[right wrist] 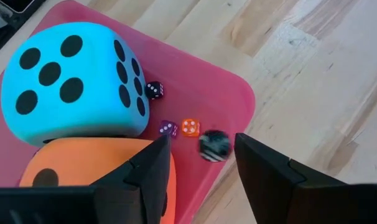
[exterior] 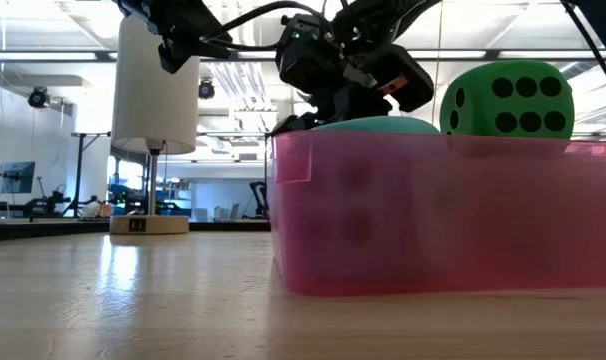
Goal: Pick & Place Dice
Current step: Put the small black dice into the pink bin, then put the small red dice into the pink bin
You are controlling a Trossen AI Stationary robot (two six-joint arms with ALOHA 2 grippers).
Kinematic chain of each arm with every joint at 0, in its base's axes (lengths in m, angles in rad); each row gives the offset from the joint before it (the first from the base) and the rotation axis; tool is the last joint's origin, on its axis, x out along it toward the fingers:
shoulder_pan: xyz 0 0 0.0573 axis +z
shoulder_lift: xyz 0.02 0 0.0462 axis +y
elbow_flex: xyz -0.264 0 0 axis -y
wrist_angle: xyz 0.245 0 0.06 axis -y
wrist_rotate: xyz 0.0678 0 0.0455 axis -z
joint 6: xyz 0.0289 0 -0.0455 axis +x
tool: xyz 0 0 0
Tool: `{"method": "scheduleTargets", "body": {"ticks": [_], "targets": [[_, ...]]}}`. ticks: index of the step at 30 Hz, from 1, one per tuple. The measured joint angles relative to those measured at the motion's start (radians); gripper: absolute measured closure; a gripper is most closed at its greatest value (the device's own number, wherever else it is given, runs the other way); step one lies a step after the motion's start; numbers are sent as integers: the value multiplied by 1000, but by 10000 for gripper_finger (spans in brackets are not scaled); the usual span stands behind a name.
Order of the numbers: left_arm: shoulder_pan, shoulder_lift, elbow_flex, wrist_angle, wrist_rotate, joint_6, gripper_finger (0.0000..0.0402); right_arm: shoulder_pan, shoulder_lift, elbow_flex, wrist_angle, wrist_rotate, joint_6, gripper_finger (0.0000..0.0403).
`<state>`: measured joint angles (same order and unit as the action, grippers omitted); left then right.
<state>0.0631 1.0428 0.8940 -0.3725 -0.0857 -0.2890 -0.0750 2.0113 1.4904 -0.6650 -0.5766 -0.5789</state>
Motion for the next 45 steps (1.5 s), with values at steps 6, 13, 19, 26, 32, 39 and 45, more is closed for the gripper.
{"method": "scheduleTargets", "body": {"ticks": [6, 13, 19, 26, 32, 39, 45], "targets": [[0, 0, 0, 0, 0, 0, 276, 0, 0, -9, 6, 0, 0, 223], [0, 0, 0, 0, 0, 0, 275, 0, 0, -7, 6, 2, 1, 223], [0, 0, 0, 0, 0, 0, 273, -1, -11, -7, 2, 31, 2, 223], [0, 0, 0, 0, 0, 0, 277, -3, -66, -7, -3, 83, 2, 223], [0, 0, 0, 0, 0, 0, 272, -10, -122, -6, -2, 90, 3, 226], [0, 0, 0, 1, 0, 0, 273, -54, -181, -5, -3, 90, 32, 234], [0, 0, 15, 2, 0, 0, 277, -107, -224, -5, -3, 89, 69, 239]]}}
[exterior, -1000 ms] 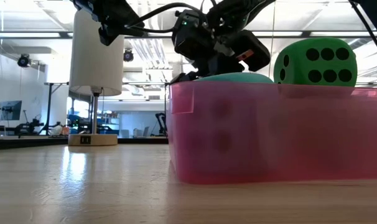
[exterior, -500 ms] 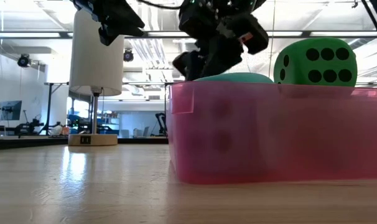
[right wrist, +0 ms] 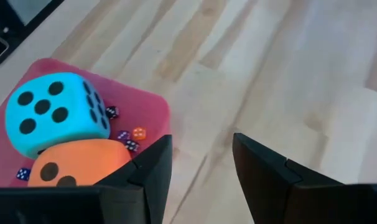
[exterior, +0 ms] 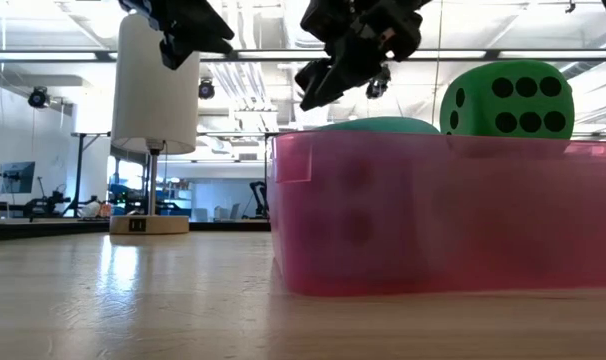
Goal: Pick & Place Dice
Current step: Put the small red dice into the pink bin
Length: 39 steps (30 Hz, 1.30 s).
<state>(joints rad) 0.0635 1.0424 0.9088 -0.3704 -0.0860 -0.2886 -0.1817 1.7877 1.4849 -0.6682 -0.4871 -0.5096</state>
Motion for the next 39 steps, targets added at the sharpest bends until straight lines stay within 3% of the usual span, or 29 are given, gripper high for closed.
{"method": "scheduleTargets", "body": {"ticks": [21, 34, 39], "targets": [[1, -27, 23, -1, 0, 0, 273, -167, -67, -4, -14, 1, 133, 248], [1, -30, 23, -1, 0, 0, 277, -229, -64, -118, 15, 274, 233, 252], [2, -30, 22, -1, 0, 0, 275, -231, -64, -161, 51, 302, 252, 252]]}}
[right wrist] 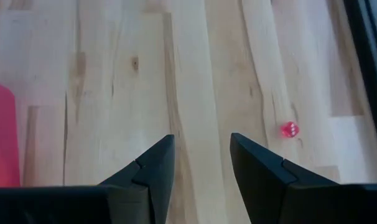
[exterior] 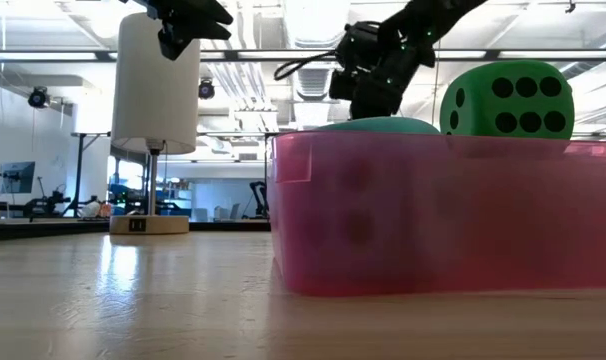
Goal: Pick & Place Dice
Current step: Put the small red dice into the pink bin
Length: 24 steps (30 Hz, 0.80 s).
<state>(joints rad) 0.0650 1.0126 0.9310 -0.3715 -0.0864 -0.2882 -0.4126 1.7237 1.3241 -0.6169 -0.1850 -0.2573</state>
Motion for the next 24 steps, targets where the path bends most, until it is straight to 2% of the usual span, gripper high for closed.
{"method": "scheduleTargets", "body": {"ticks": [7, 14, 24], "targets": [[2, 0, 0, 0, -9, -9, 273, -8, 0, -39, 9, 1, 31, 252], [3, 0, 0, 0, -28, -25, 277, -25, -7, -41, -104, 1, -41, 252], [3, 2, -2, 0, -53, -35, 275, -68, -156, -36, -331, 2, -86, 253]]}}
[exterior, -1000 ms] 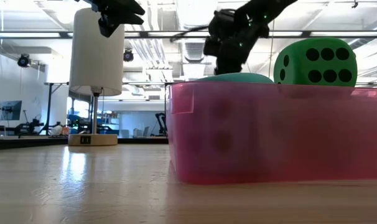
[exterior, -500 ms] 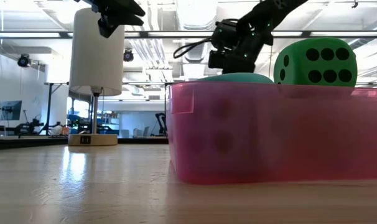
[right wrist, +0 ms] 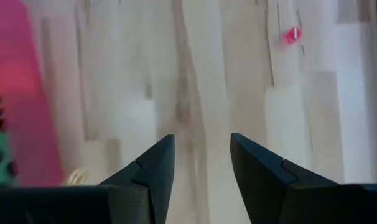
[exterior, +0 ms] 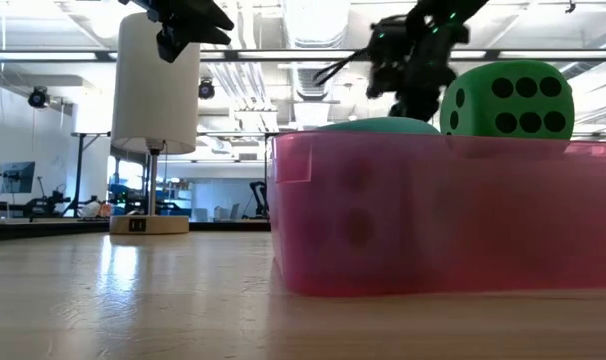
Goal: Pick & Place Dice
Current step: Put the small red dice into the pink bin
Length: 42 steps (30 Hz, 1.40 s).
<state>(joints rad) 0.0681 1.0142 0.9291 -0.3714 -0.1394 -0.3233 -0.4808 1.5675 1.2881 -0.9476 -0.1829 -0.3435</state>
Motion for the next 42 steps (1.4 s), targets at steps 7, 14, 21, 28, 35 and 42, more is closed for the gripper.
{"method": "scheduleTargets", "body": {"ticks": [7, 14, 21, 28, 35, 42], "targets": [[0, 0, 0, 0, 0, 1, 275, 16, -164, -93, -127, 0, 65, 257], [0, 0, 0, 0, 0, 12, 270, 92, -335, -305, -116, -1, 233, 264], [0, 0, 0, 0, 0, 12, 275, 278, -408, -475, -79, -29, 419, 262], [0, 0, 0, 0, 0, 12, 276, 447, -461, -607, 32, -31, 597, 271], [0, 0, 0, 0, 0, 12, 271, 579, -512, -709, 142, -35, 757, 276], [0, 0, 0, 0, 1, 34, 275, 671, -580, -771, 239, -28, 846, 279]]}}
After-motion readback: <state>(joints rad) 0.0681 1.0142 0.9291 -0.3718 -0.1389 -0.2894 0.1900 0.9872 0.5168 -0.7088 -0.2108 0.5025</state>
